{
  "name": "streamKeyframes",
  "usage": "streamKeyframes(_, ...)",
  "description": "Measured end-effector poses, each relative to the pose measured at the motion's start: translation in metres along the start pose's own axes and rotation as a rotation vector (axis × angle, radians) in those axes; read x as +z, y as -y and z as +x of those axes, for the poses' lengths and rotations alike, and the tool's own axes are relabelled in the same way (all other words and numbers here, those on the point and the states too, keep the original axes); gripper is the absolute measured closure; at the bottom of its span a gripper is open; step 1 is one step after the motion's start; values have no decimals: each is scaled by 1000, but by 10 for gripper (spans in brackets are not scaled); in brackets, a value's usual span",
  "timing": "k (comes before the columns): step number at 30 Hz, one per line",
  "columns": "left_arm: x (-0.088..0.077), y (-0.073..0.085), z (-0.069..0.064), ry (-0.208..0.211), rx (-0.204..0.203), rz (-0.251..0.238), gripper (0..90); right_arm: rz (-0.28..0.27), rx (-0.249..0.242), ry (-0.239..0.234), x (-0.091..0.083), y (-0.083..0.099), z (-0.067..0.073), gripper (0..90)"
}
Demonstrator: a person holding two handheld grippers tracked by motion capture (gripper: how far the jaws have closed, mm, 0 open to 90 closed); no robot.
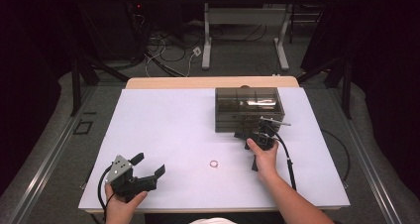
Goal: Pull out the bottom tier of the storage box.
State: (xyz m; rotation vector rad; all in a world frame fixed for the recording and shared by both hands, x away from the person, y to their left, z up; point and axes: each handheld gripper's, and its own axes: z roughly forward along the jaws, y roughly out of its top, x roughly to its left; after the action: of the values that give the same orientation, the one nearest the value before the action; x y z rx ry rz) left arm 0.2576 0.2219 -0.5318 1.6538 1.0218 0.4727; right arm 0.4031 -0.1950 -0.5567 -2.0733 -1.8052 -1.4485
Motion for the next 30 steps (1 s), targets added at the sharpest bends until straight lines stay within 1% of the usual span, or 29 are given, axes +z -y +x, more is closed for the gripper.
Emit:
streamKeyframes(1,0,0,0,0,0,1,72,5,12,1,-1,-1,-1,550)
streamKeyframes(2,0,0,0,0,0,1,72,5,12,1,-1,-1,-1,550)
streamKeyframes(3,0,0,0,0,0,1,73,14,16,14,-2,-1,-1,550)
streamKeyframes(4,0,0,0,0,-1,1,73,11,23,21,-2,-1,-2,553)
streamKeyframes(5,0,0,0,0,0,2,73,5,40,25,-2,-1,-2,560)
streamKeyframes(6,-1,1,0,-1,0,2,73,5,40,25,-2,-1,-2,560)
streamKeyframes(8,-2,1,0,-5,0,1,73,6,78,24,-1,-2,-5,566)
streamKeyframes(9,-2,1,0,-5,0,1,73,6,78,24,-1,-2,-5,566)
streamKeyframes(10,-2,1,0,-5,-3,-1,73,5,91,27,0,-1,-6,570)
streamKeyframes(11,-3,1,0,-7,-1,-1,73,-26,97,27,3,-1,-7,578)
streamKeyframes(12,-3,1,0,-7,-1,-1,73,-26,97,27,3,-1,-7,578)
streamKeyframes(13,-3,2,0,-10,0,0,73,-11,88,29,2,-2,-8,581)
streamKeyframes(15,-5,2,0,-13,-2,1,73,-6,93,38,2,-2,-9,583)
streamKeyframes(16,-5,3,0,-16,-2,0,74,-2,125,41,4,-2,-9,597)
streamKeyframes(17,-6,3,0,-17,-5,0,74,-2,125,41,4,-2,-9,597)
streamKeyframes(18,-7,3,0,-19,-6,0,74,-14,136,35,6,-2,-10,612)
streamKeyframes(19,-7,3,0,-21,-6,-2,74,-7,127,43,6,-2,-11,617)
streamKeyframes(20,-8,4,0,-22,-10,-2,75,-10,132,47,6,-3,-11,625)
streamKeyframes(21,-9,4,1,-26,-1,0,75,-32,129,42,7,-2,-12,633)
streamKeyframes(23,-9,4,0,-28,-7,-2,75,-36,126,44,8,-2,-12,639)
streamKeyframes(24,-10,5,0,-29,-11,0,75,-28,131,50,7,-2,-12,643)
streamKeyframes(25,-10,5,0,-31,-11,0,76,-17,147,31,8,-2,-13,652)
streamKeyframes(26,-10,5,0,-32,-9,2,76,-17,147,31,8,-2,-13,652)
streamKeyframes(27,-11,5,0,-34,-9,2,77,-17,149,50,8,-2,-13,657)
streamKeyframes(30,-12,6,0,-37,-12,4,77,-32,151,45,9,-2,-13,659)
